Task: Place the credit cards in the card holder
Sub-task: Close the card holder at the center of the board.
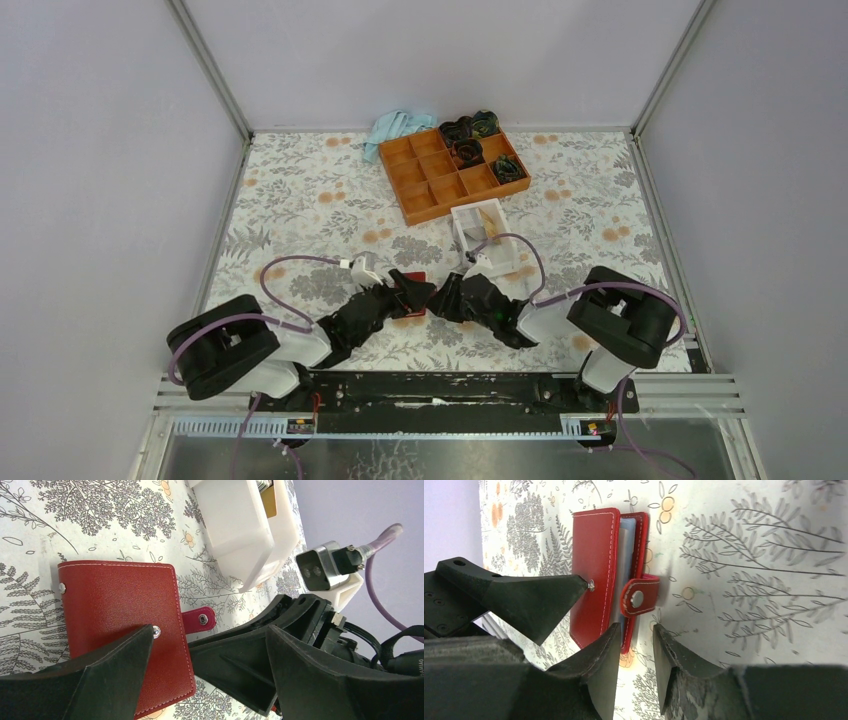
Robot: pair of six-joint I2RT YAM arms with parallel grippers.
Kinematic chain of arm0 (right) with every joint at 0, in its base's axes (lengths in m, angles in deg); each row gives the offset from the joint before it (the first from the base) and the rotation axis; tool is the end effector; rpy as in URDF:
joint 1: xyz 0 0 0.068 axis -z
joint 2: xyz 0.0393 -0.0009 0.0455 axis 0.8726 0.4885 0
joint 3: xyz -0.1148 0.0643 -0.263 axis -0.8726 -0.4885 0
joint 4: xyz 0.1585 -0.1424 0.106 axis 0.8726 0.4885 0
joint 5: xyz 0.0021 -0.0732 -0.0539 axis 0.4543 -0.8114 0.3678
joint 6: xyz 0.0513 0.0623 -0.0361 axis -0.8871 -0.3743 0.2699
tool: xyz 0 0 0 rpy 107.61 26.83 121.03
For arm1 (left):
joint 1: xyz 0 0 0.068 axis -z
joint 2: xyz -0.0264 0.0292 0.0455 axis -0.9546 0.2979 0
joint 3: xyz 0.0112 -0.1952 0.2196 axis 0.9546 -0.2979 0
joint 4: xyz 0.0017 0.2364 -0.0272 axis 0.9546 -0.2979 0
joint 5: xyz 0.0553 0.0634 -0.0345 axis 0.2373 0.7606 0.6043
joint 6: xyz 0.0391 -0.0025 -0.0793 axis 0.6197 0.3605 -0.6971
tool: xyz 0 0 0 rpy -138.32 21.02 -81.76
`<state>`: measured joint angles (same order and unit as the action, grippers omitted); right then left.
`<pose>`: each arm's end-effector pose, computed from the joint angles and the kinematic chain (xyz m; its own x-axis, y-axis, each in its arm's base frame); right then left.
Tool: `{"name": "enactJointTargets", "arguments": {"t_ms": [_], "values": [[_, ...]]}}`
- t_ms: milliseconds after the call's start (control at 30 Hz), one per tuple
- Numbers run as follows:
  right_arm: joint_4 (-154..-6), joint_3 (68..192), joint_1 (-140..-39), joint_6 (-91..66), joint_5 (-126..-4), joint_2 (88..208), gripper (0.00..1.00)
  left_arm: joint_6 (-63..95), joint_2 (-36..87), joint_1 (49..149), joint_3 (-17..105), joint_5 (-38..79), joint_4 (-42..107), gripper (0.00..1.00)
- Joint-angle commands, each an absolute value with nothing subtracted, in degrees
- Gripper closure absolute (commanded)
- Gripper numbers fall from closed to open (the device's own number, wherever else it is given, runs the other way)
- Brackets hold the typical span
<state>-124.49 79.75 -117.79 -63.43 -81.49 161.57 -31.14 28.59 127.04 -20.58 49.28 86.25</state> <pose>0.1803 0.2568 0.1480 -0.7685 0.3558 -0.5318 -0.2025 0.6531 0.7297 0.1584 -0.1742 0.1649 -0.5667 -0.5828 -0.5824 0.1611 0.6148 -0.7720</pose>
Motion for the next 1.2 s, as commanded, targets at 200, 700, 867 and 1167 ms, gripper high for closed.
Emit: {"name": "enactJointTargets", "arguments": {"t_ms": [200,700,867,1167], "values": [[-112.79,75.76,-118.20,-58.83,-89.98,154.30,0.62,-32.54,29.36,127.43,-20.19,49.52,85.77,0.11],[-112.37,79.51,-117.91,-56.26,-94.87,155.26,0.93,-32.74,28.63,127.43,-21.26,49.80,85.09,0.11],[-113.84,81.17,-117.24,-55.01,-93.92,155.88,1.00,-33.98,28.64,127.45,-22.28,50.05,86.33,0.11],[-116.31,83.64,-116.26,-53.76,-91.29,156.95,1.00,-35.87,33.44,127.43,-25.36,47.22,98.98,0.13]]}}
